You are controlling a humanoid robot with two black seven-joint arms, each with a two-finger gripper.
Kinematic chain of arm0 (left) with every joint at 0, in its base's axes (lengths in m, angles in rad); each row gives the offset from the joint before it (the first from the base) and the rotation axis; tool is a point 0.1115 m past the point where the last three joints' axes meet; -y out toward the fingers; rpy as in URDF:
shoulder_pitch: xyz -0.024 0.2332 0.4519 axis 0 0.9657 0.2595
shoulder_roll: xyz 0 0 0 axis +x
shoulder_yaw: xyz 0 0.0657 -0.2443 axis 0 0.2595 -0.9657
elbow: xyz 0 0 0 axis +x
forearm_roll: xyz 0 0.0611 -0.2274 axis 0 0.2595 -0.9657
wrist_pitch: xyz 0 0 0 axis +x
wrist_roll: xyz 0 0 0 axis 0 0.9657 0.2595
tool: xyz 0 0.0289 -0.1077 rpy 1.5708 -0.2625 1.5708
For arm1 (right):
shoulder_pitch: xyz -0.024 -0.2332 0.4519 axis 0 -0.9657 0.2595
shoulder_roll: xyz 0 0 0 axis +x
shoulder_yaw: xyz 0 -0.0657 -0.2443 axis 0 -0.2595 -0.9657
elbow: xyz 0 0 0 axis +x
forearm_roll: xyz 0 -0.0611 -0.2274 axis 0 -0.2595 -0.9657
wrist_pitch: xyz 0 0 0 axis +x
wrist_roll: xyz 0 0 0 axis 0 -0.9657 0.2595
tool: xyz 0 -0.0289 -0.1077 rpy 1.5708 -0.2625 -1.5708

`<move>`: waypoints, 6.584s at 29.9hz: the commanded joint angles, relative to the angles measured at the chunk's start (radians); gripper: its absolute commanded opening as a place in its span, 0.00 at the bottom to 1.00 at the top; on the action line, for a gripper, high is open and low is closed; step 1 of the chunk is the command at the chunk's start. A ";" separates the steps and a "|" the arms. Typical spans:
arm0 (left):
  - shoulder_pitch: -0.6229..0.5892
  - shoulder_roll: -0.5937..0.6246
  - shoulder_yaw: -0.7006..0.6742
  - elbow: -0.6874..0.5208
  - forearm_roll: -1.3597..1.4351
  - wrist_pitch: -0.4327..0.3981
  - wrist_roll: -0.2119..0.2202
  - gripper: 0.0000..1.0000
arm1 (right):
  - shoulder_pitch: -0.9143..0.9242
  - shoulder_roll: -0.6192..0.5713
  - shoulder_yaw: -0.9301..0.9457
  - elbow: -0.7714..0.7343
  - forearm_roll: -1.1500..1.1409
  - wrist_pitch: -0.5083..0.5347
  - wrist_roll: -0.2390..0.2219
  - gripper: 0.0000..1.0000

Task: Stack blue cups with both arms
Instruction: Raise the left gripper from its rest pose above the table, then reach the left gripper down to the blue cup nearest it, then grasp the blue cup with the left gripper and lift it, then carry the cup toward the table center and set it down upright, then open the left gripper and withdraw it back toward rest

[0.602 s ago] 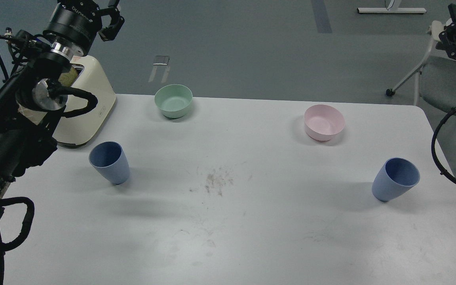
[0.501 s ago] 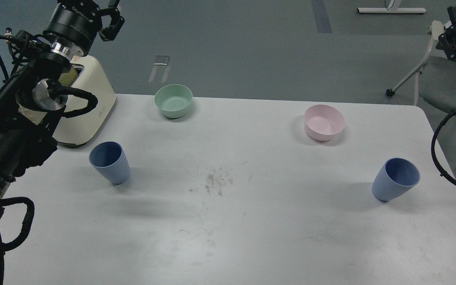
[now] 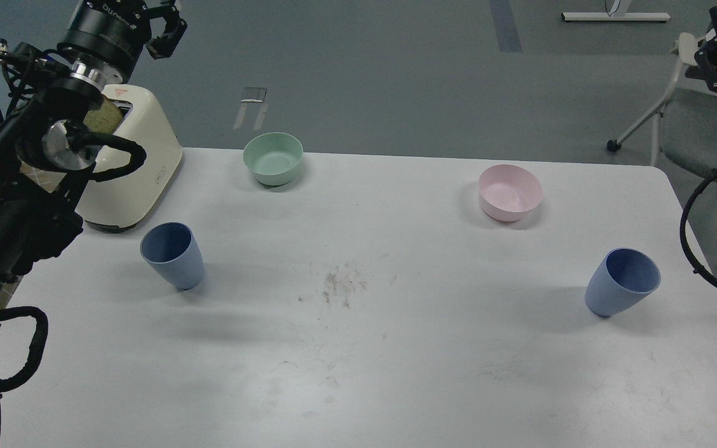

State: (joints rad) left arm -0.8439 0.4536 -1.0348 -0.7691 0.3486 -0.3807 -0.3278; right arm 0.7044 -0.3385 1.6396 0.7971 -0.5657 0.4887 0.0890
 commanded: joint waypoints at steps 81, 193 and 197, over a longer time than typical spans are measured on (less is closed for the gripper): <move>0.402 0.476 0.383 -0.349 1.672 0.309 -0.161 0.00 | -0.056 -0.008 0.086 0.014 0.018 0.000 0.003 1.00; 0.025 0.126 0.208 -0.182 0.212 0.256 -0.161 0.98 | -0.396 -0.418 -0.069 0.514 -0.922 0.000 0.020 1.00; 0.025 0.108 0.202 -0.150 0.156 0.253 -0.161 0.98 | -0.466 -0.488 -0.122 0.591 -1.075 0.000 0.021 1.00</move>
State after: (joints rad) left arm -0.8209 0.5755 -0.8243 -0.9427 0.5463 -0.1249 -0.4886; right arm 0.2885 -0.7776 1.5561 1.3333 -1.5263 0.4891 0.1092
